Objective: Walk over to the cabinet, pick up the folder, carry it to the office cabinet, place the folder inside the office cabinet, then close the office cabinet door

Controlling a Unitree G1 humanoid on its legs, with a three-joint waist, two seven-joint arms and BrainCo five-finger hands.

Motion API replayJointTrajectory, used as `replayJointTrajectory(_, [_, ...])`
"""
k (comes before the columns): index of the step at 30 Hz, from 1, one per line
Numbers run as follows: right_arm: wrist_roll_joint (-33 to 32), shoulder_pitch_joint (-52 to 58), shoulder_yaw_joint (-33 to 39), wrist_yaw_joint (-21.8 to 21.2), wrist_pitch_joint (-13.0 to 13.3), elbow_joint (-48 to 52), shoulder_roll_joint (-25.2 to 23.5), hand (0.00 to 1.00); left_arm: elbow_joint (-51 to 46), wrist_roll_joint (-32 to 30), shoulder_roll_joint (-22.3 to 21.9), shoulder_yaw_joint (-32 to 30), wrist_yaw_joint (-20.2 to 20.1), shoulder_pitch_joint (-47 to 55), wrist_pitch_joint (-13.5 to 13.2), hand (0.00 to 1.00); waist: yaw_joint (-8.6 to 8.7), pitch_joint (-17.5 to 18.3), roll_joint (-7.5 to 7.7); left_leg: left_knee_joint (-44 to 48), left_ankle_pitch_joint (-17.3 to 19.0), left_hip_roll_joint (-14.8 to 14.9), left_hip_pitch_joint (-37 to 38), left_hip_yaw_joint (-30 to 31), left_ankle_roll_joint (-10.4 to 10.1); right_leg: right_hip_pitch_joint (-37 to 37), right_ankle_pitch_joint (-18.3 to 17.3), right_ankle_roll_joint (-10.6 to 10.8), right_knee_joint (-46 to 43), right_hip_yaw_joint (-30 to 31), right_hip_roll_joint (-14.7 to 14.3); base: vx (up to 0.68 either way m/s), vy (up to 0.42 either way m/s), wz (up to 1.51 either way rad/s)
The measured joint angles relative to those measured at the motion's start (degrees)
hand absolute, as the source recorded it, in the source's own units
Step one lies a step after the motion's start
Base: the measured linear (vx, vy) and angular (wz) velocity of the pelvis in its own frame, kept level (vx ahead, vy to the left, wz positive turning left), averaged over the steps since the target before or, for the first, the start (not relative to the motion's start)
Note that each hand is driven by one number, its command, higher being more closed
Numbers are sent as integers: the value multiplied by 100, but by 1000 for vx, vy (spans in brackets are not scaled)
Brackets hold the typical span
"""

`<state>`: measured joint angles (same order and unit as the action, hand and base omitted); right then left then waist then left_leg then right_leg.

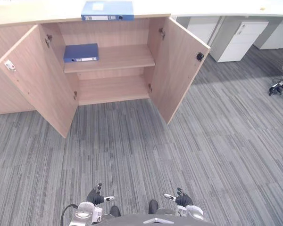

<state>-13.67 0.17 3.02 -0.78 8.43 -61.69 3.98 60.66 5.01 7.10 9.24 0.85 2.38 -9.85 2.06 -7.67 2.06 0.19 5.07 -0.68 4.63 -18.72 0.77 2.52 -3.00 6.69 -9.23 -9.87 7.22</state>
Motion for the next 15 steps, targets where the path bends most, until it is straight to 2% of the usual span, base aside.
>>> replayJointTrajectory(1, [0, 1, 1, -1, -2, 0, 18, 0, -39, 15, 2, 4, 1, 3, 2, 0, -14, -53, -22, 154, 128, 15, -19, -9, 10, 54, -75, 83, -252, 14, 38, 133, 70, -24])
replayJointTrajectory(2, [-3, -26, -1, -2, 1, 13, 73, 0, -75, 54, -20, 86, 2, 24, 2, 0, -3, -96, -118, 380, 322, 58, -1, -34, 61, 256, -144, 183, -858, 16, 91, 87, 76, -17])
replayJointTrajectory(3, [-2, -65, -5, -3, 1, 35, 108, 0, -88, 67, -29, 192, -2, 20, 2, 0, 22, -119, -185, 480, 391, 83, 27, -52, 79, 467, -144, 183, -1385, 12, 142, 145, 114, -10])
replayJointTrajectory(5, [-10, -141, 13, -4, 12, 54, 115, 0, -94, 116, -25, 321, -3, -8, 0, 0, 51, -166, -177, 422, 430, 20, 294, -20, 104, 929, -95, 105, -2553, -35, 345, 209, 105, 7])
replayJointTrajectory(6, [-11, -165, 26, -5, 14, 57, 123, 0, -95, 118, -29, 340, 0, -55, 3, 0, 83, -217, -224, 378, 438, 8, 362, 7, 116, 1069, -197, 36, -2819, -76, 369, 255, 55, 20])
replayJointTrajectory(7, [-10, -266, 25, -5, 7, 49, 132, 0, -91, 118, -1, 332, 11, -60, 12, 0, 113, -254, -179, 287, 452, 29, 498, 56, 138, 1166, -593, -73, -2994, -151, 369, 208, 19, 25])
replayJointTrajectory(9, [-9, -335, 9, -6, 11, 55, 137, 0, -91, 119, 6, 333, 15, -132, 29, 0, 146, -303, -215, 167, 471, 191, 567, 156, 71, 1389, -885, -206, -2682, -507, 209, 272, -44, 23])
replayJointTrajectory(11, [-10, -394, -4, -4, 12, 57, 170, 0, -88, 120, -21, 336, 17, -250, 42, 0, 153, -404, -286, 106, 511, 354, 585, 164, -78, 1662, -789, -356, -2023, -655, -30, 269, -94, 4])
replayJointTrajectory(12, [-12, -406, -5, 0, 11, 78, 159, 0, -87, 121, -31, 340, 16, -310, 50, 0, 166, -419, -267, 71, 554, 370, 629, 160, -223, 1720, -467, -432, -1440, -605, -176, 236, -113, 8])
replayJointTrajectory(14, [-25, -339, 12, 2, 18, 134, 107, 0, -78, 109, -37, 324, 14, -336, 50, 0, 183, -442, -125, 0, 689, 236, 900, 198, -434, 1642, -57, -670, -1056, -468, -122, 373, -220, 17])
replayJointTrajectory(15, [-61, -335, 41, -4, 14, 185, 187, 0, -16, 102, -130, 261, 26, -322, 60, 0, 200, -471, -224, -30, 788, 371, 1119, 224, -570, 1589, 107, -691, -1245, -454, -213, 403, -258, 14])
